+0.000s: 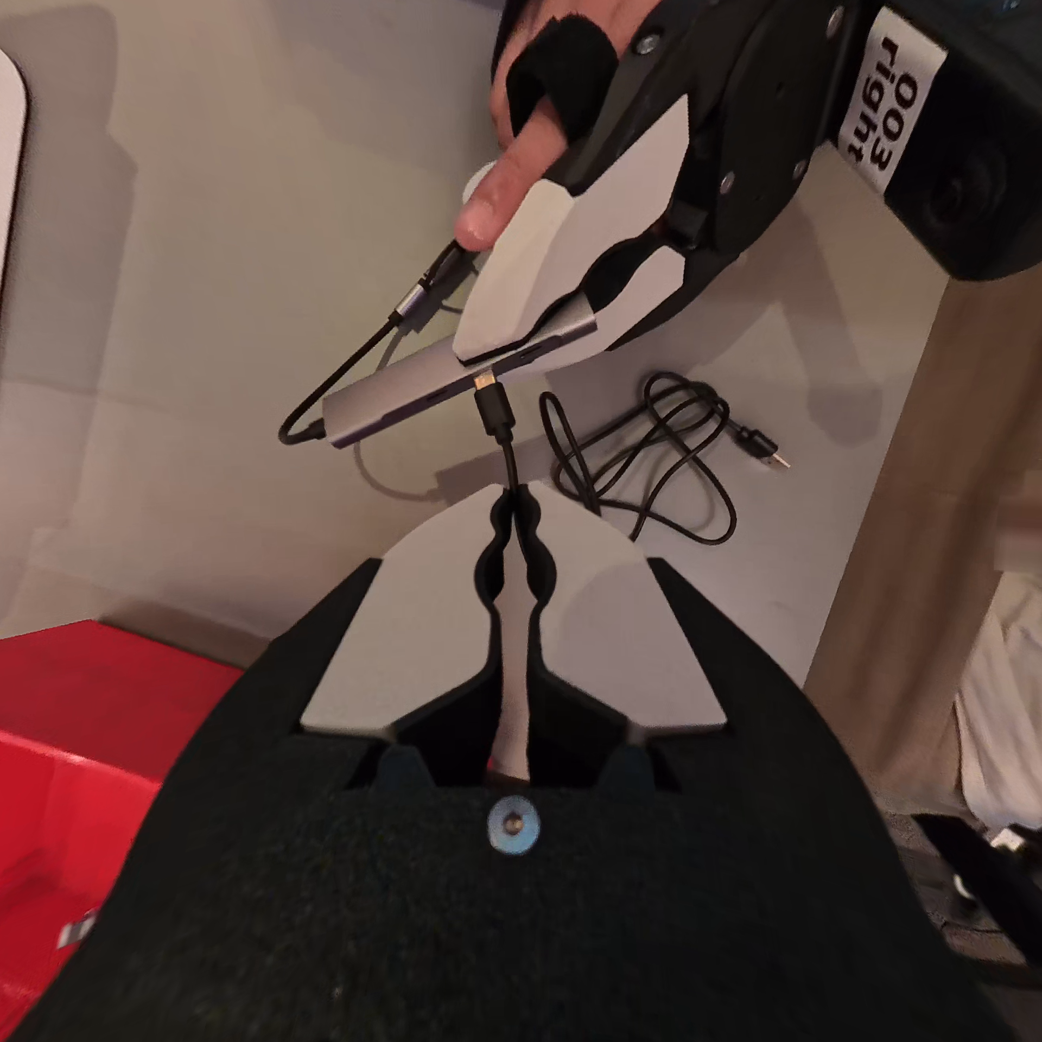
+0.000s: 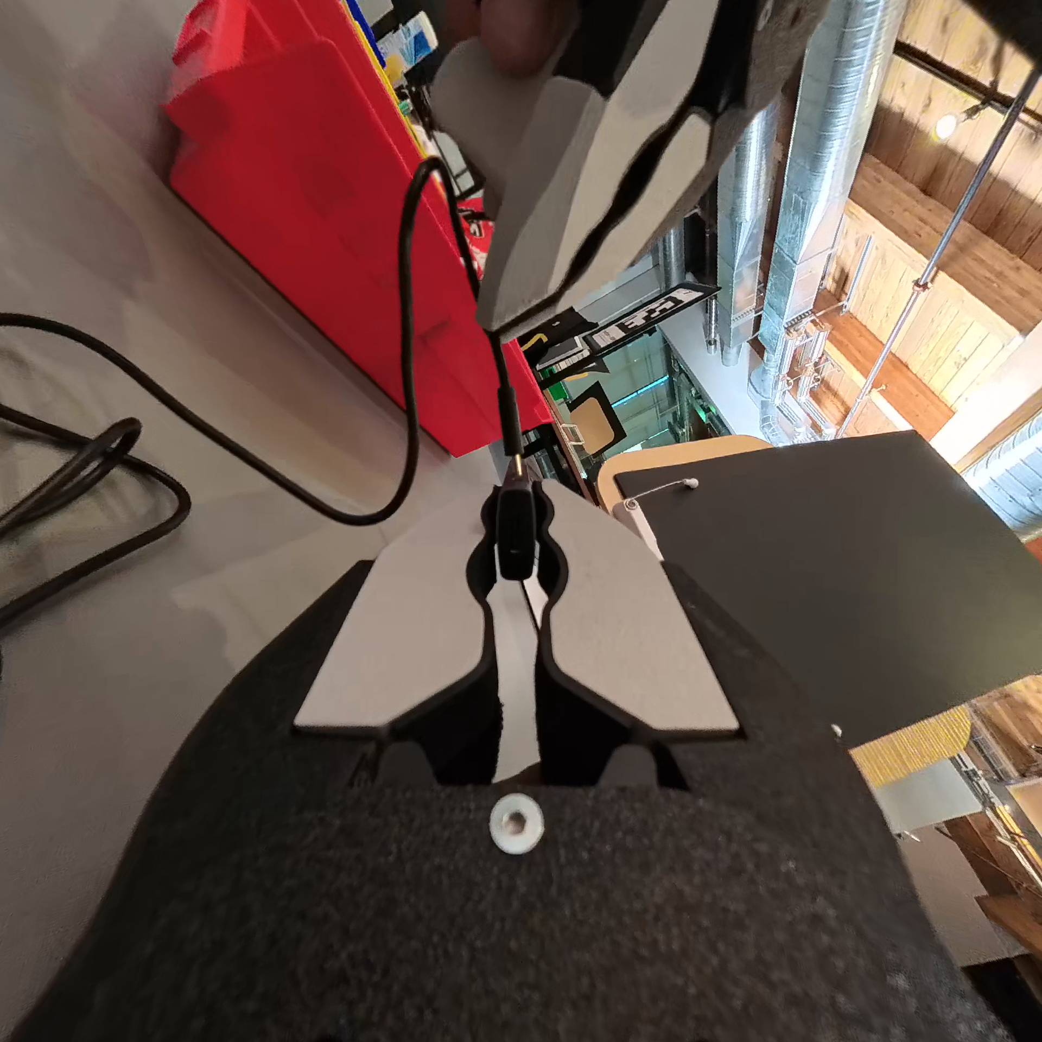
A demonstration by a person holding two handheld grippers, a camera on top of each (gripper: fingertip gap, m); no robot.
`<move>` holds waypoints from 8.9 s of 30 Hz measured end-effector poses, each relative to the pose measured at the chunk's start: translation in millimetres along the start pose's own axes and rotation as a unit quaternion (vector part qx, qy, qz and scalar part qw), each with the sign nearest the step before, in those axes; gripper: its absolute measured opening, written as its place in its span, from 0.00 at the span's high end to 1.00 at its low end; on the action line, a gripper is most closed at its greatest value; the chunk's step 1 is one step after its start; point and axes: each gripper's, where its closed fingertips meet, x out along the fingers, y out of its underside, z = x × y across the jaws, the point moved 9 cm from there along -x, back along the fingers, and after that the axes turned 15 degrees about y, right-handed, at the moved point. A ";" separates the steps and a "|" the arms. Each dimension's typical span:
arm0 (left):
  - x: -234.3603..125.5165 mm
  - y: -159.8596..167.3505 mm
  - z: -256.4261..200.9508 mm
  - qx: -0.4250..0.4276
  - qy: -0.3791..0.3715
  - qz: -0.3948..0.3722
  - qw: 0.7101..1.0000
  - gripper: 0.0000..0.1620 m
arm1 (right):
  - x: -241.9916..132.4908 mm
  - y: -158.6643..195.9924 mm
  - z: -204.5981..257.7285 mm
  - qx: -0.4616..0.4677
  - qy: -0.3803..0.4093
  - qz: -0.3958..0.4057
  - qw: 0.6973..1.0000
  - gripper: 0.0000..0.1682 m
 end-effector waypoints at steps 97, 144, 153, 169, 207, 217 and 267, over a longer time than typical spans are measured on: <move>53.9 32.8 6.7 -0.069 -0.048 -0.166 0.983 1.00 | -4.4 3.9 28.7 -0.054 -0.061 0.074 0.994 0.96; 52.4 157.5 -134.8 -0.217 -0.115 -0.363 0.899 0.83 | -57.5 120.1 -315.0 0.015 -0.030 0.550 0.835 0.95; 56.5 162.7 -131.4 -0.230 -0.110 -0.347 0.903 0.83 | -68.8 189.3 -287.9 0.445 -0.113 0.608 0.648 0.95; 61.7 166.2 -125.5 -0.246 -0.094 -0.335 0.905 0.83 | -92.8 250.5 -247.2 0.290 -0.200 0.744 0.568 0.73; -32.3 275.5 -73.1 -0.342 -0.412 -0.351 0.768 0.82 | -268.7 48.5 -122.8 0.434 0.261 0.477 0.719 0.82; -29.0 271.5 -66.3 -0.355 -0.371 -0.378 0.770 0.82 | -264.3 54.2 -123.4 0.421 0.257 0.489 0.720 0.82; 78.5 -18.9 -59.1 -0.223 -0.337 -0.346 0.847 0.96 | -154.5 -24.6 -78.8 0.385 0.309 0.505 0.708 0.98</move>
